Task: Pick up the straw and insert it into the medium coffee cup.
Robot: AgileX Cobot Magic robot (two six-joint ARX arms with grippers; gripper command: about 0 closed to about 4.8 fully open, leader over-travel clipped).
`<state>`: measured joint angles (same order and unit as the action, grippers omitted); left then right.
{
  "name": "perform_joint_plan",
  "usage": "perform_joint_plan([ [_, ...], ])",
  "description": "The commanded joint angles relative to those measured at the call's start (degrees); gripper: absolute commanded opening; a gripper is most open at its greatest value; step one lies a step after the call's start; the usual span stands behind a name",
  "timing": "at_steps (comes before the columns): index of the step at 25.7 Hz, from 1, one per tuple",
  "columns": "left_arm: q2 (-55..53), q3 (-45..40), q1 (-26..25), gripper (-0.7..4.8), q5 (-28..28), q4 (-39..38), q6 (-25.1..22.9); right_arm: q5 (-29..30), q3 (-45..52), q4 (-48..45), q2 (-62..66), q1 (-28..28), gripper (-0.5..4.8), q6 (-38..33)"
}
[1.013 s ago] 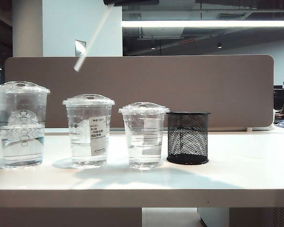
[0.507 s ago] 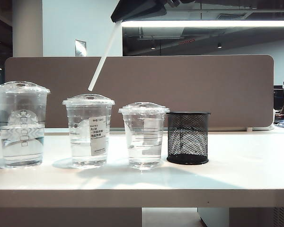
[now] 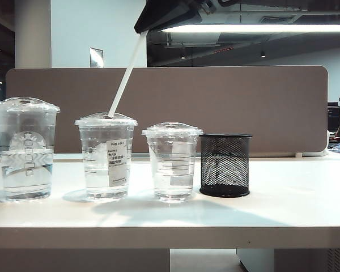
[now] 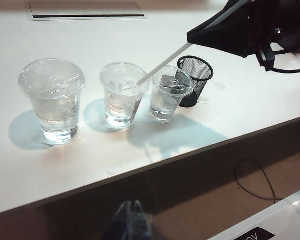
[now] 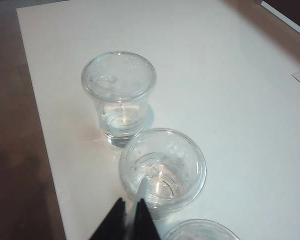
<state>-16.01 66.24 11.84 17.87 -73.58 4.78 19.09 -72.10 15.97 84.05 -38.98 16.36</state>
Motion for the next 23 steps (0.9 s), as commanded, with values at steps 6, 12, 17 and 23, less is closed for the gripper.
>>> perform_joint_plan([
  [6, 0.0, 0.1, 0.0, -0.04, 0.2, 0.3, 0.1, 0.1, -0.3, -1.3, 1.4, -0.1, 0.4, 0.2],
  [12, 0.0, 0.1, 0.0, -0.04, 0.2, 0.3, 0.1, 0.1, -0.3, -4.3, 3.8, -0.1, 0.53, 0.4],
  [17, 0.0, 0.1, 0.0, -0.04, 0.2, 0.3, 0.1, 0.1, -0.3, -11.8, 6.7, -0.1, 2.54, 0.4],
  [23, 0.0, 0.1, 0.0, -0.04, 0.2, 0.3, 0.2, -4.7, -0.3, -20.7, 6.4, -0.1, 3.46, 0.4],
])
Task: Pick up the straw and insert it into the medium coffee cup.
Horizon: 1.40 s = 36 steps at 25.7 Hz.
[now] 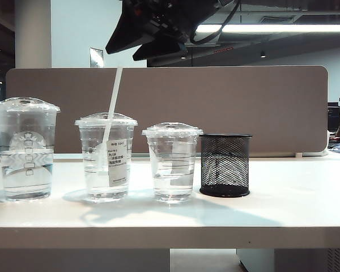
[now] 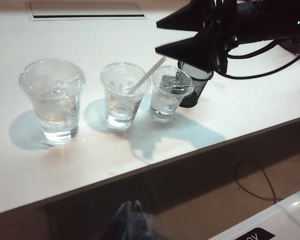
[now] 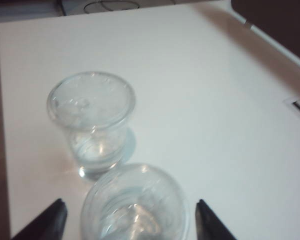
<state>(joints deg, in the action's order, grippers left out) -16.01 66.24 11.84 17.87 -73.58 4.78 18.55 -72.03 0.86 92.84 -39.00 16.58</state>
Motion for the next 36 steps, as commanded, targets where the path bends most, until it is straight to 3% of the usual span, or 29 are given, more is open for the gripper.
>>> perform_joint_plan([
  [1, 0.0, 0.1, 0.0, -0.04, 0.2, 0.3, 0.1, -7.3, -0.3, -6.1, -5.1, 0.0, 2.88, 0.2],
  [2, 0.0, 0.1, 0.0, -0.04, 0.2, 0.3, 0.1, -10.0, -0.3, -4.9, -8.8, 0.1, 1.06, 0.2],
  [3, 0.0, 0.1, 0.0, -0.04, 0.2, 0.3, 0.1, -10.9, -0.3, -3.9, -11.1, 0.2, -0.05, 0.2],
  [7, 0.0, 0.1, 0.0, -0.04, 0.2, 0.3, 0.1, -16.5, 0.3, 1.9, -23.0, 1.6, -0.05, -0.1],
  [11, 0.0, 0.1, 0.0, -0.04, 0.2, 0.3, 0.1, -20.9, 10.1, 1.9, -36.4, 3.0, -0.05, -0.3],
  [15, 0.0, 0.1, 0.0, -0.04, 0.2, 0.3, 0.1, -21.9, 27.3, -1.2, -52.6, 5.6, -0.05, -1.6],
  [21, 0.0, 0.1, 0.0, -0.04, 0.2, 0.4, 0.1, -21.2, 54.8, -2.5, -75.7, 13.9, -0.05, -5.2],
  [24, 0.0, 0.1, 0.0, -0.04, 0.2, 0.4, 0.1, -21.4, 61.3, -2.9, -81.0, 16.7, -0.05, -10.7],
  [36, 0.0, 0.1, 0.0, -0.04, 0.2, 0.3, 0.1, -19.9, 72.0, -1.9, -83.7, 26.1, -0.05, -11.0],
])
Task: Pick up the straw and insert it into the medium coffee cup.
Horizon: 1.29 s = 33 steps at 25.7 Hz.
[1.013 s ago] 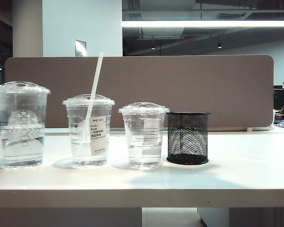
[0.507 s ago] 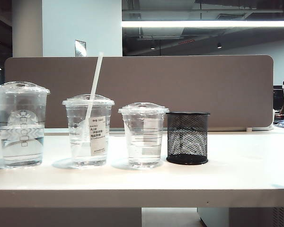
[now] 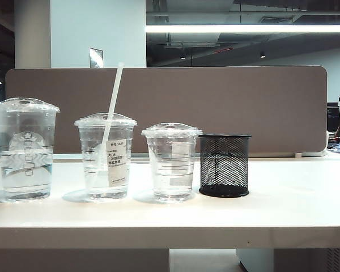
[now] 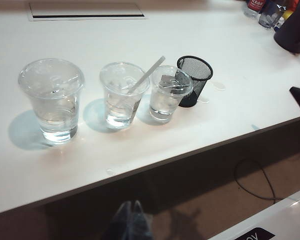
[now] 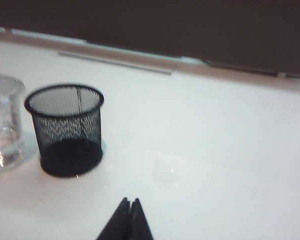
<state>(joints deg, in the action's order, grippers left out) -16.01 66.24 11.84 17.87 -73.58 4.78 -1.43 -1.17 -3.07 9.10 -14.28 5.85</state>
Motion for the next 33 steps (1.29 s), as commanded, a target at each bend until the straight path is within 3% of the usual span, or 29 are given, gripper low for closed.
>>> perform_joint_plan([
  [1, 0.0, 0.1, 0.0, -0.04, 0.2, 0.4, 0.1, 0.1, 1.1, 3.2, 0.0, 1.9, -0.05, -0.2],
  [13, 0.0, 0.1, 0.0, -0.04, 0.2, 0.3, 0.1, 0.1, 1.1, 13.6, -4.3, 12.3, -0.04, -0.3],
  [33, 0.0, 0.1, 0.0, -0.05, 0.0, 0.9, -0.2, 0.1, 1.1, 13.5, -9.1, 12.4, -0.04, -0.2],
])
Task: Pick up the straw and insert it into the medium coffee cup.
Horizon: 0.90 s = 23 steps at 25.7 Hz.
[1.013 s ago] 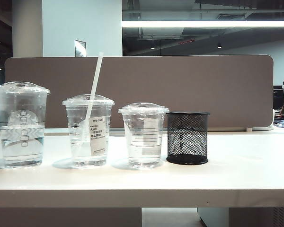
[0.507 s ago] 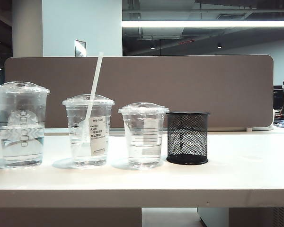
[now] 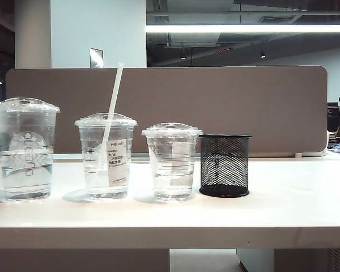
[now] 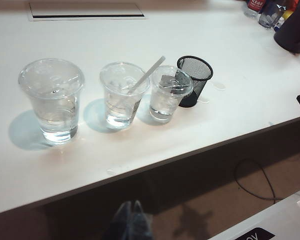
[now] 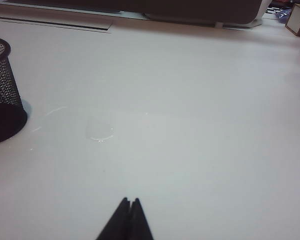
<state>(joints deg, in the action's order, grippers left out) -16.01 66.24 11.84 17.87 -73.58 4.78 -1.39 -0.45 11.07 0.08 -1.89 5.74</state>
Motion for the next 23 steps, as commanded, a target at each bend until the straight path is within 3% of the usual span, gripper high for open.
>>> perform_joint_plan([
  [1, 0.0, 0.1, 0.0, -0.05, -0.5, 1.7, -1.4, 0.0, 0.4, -0.6, 0.0, 0.0, -0.04, -0.1],
  [3, 0.1, -1.6, 0.8, -0.04, -3.1, 6.7, -1.7, 0.0, 0.4, -0.6, 0.0, 0.0, -0.04, -0.1],
  [6, 0.4, -10.4, 0.7, -0.05, -8.1, 21.6, -6.6, 0.0, 0.4, -0.6, 0.0, 0.0, -0.04, -0.1],
  [11, 0.8, -26.8, 0.7, -0.05, -11.7, 42.9, -11.1, 0.0, 0.4, -0.6, 0.0, 0.0, -0.04, -0.1],
  [14, 2.0, -45.1, 0.6, -0.05, -17.4, 66.1, -13.0, 0.0, 0.4, -0.7, 0.0, 0.0, -0.04, -0.1],
  [17, 5.5, -56.0, 0.6, -0.04, -21.9, 76.8, -11.4, 0.0, 0.4, -0.6, 0.0, 0.0, -0.04, -0.1],
  [23, 13.4, -64.9, 0.5, -0.04, -27.3, 77.4, -9.7, 0.0, 0.4, -0.6, 0.0, 0.0, -0.04, -0.2],
])
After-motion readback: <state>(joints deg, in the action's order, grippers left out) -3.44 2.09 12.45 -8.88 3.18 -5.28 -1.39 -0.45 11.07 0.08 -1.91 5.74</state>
